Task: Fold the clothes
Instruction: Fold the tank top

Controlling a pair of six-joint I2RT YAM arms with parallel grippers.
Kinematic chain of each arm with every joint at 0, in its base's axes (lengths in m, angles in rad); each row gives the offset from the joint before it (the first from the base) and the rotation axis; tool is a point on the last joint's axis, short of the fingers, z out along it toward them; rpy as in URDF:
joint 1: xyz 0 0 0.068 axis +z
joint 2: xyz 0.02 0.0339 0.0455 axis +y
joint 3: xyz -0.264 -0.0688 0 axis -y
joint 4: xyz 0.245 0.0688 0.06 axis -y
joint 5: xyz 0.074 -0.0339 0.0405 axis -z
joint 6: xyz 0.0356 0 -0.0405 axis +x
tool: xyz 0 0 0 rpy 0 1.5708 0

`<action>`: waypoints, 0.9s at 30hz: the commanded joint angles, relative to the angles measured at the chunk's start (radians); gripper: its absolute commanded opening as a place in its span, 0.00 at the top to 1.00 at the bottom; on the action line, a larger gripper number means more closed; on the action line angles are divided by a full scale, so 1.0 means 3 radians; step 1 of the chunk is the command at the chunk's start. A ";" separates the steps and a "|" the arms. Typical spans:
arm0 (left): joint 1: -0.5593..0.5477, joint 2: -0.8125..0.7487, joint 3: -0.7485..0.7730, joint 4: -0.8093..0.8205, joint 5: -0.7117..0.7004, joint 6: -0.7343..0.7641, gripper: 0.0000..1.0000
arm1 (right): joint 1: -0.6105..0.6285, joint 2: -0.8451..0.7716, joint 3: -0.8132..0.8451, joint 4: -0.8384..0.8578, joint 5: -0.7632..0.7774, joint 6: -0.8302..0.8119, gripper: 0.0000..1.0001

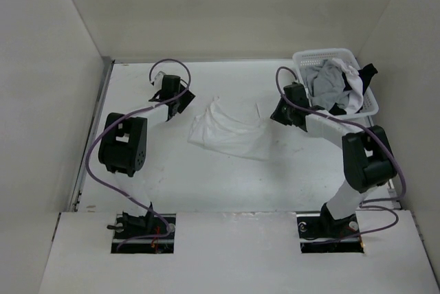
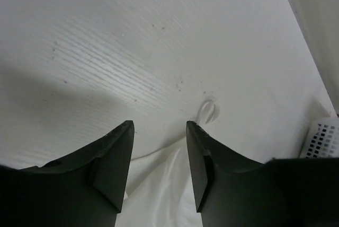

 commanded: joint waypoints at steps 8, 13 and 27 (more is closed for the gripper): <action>-0.0327 -0.1273 -0.1350 0.0272 -0.0647 0.0253 0.67 | 0.0353 -0.0740 -0.0458 0.0190 0.0850 -0.0103 0.49; -0.0352 -0.1412 -0.1673 0.0323 -0.0596 0.0533 0.72 | 0.0630 -0.1043 -0.1037 0.0262 0.0586 0.0010 0.94; -0.0455 -0.1309 -0.1868 0.0416 -0.0310 0.0733 0.74 | 0.1070 -0.1400 -0.1722 0.0292 0.0595 0.0419 0.64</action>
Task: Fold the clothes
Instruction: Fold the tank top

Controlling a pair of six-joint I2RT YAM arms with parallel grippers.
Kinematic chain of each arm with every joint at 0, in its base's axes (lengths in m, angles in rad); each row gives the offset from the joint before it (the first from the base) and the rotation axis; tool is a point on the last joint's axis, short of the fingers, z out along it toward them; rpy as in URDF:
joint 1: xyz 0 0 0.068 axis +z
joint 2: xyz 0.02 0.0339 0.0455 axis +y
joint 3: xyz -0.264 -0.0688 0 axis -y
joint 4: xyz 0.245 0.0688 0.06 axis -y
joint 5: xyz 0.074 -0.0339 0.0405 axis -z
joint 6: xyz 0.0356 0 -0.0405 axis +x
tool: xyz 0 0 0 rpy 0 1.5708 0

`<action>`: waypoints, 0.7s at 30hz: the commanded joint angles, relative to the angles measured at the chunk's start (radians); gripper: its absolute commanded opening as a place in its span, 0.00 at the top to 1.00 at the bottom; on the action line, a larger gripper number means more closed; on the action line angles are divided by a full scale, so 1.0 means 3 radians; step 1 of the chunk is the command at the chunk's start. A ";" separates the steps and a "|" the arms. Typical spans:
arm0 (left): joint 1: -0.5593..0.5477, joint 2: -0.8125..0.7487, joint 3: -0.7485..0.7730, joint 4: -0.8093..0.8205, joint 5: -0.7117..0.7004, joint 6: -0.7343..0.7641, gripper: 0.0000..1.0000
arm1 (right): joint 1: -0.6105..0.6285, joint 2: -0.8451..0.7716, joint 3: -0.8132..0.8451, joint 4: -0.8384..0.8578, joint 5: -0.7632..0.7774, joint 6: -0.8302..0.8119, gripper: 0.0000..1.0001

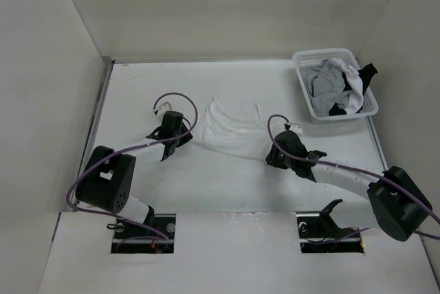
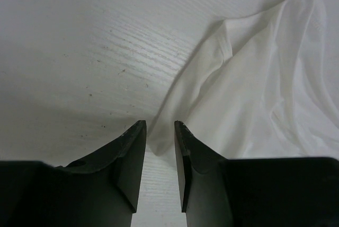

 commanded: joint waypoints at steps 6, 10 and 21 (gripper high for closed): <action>-0.0022 -0.0052 -0.0103 0.0147 0.0194 0.0105 0.74 | -0.0023 -0.0212 -0.0184 0.0168 0.0020 0.0153 0.62; -0.0012 -0.0210 -0.0236 0.0183 0.0220 0.0080 0.67 | -0.0028 -0.0177 -0.0210 0.0265 -0.0046 0.0153 0.62; -0.0002 -0.0180 -0.0267 0.0392 0.0378 0.0105 0.67 | -0.0104 0.0064 -0.0159 0.0597 -0.0154 0.0174 0.61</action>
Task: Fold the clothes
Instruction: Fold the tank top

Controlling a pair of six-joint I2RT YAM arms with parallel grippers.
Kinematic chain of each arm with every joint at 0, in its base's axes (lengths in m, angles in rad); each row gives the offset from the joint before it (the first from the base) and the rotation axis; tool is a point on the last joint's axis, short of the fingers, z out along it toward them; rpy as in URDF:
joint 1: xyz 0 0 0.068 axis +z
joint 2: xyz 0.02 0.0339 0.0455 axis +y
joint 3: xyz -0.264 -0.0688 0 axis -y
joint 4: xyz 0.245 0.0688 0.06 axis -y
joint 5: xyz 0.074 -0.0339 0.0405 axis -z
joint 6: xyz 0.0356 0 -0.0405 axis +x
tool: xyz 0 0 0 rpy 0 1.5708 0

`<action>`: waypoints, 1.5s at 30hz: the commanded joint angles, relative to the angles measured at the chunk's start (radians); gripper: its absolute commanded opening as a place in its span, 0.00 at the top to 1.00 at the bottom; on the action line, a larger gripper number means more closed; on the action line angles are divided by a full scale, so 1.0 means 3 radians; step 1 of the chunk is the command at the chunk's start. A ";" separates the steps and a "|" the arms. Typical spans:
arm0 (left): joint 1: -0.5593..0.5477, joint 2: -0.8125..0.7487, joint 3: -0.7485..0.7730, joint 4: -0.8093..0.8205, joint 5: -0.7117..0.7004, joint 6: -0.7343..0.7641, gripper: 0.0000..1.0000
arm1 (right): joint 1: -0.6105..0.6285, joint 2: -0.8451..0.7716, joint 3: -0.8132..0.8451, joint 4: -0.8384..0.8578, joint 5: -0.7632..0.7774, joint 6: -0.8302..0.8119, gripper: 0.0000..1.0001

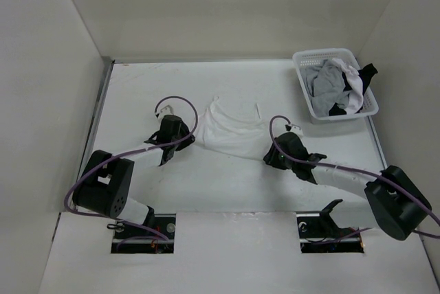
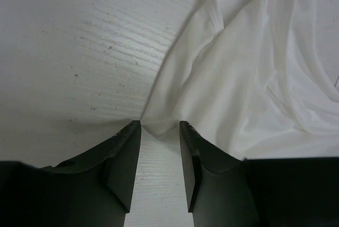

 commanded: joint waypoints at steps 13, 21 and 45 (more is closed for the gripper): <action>0.0044 -0.0202 -0.0228 0.0322 0.0102 -0.0053 0.70 | -0.0169 0.0236 0.0084 0.0315 -0.0072 0.0065 0.63; 0.0075 0.0182 -0.0089 0.0434 0.0107 -0.0130 0.80 | -0.0148 0.0191 0.0038 0.0234 -0.0031 0.0146 0.66; 0.0024 -0.2286 0.0446 -0.0935 -0.0465 -0.0150 1.00 | 0.0189 -0.2124 0.0727 -0.1253 0.0399 0.0014 1.00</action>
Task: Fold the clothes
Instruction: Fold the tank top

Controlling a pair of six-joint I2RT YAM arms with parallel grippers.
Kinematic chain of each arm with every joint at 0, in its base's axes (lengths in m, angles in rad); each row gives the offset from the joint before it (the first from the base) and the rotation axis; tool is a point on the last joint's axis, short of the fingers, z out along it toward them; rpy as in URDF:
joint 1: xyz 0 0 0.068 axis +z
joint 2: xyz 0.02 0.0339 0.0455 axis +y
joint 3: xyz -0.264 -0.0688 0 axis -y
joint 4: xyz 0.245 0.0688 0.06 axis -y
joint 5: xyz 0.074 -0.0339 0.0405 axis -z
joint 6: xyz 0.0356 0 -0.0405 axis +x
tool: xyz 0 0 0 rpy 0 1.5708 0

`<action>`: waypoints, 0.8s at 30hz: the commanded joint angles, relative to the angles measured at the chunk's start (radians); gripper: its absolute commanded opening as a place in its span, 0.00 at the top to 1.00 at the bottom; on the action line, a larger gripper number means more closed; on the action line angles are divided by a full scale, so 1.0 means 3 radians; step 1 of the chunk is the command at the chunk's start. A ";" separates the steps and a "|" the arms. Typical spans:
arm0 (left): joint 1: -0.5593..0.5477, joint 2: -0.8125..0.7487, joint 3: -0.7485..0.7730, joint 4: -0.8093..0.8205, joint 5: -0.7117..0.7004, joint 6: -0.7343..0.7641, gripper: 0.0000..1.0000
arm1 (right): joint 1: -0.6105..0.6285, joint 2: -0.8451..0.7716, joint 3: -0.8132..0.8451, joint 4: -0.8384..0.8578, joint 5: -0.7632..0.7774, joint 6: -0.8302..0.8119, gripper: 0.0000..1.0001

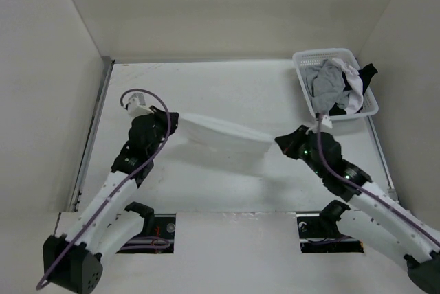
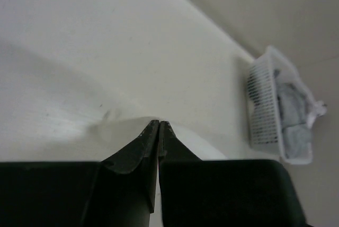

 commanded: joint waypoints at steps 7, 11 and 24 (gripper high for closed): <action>-0.0167 -0.0767 0.1387 -0.1016 -0.0258 0.0110 1.00 | 0.0474 -0.0625 0.1533 -0.1118 0.0246 -0.0321 1.00; -0.0204 -0.0788 0.1495 -0.1180 -0.0350 0.0166 1.00 | 0.0690 -0.0452 0.1600 -0.1072 0.0359 -0.0341 1.00; 0.0154 -0.0420 0.1142 -0.1001 -0.0110 0.0156 1.00 | 0.0240 0.0244 0.1493 -0.0463 -0.0162 -0.0602 0.99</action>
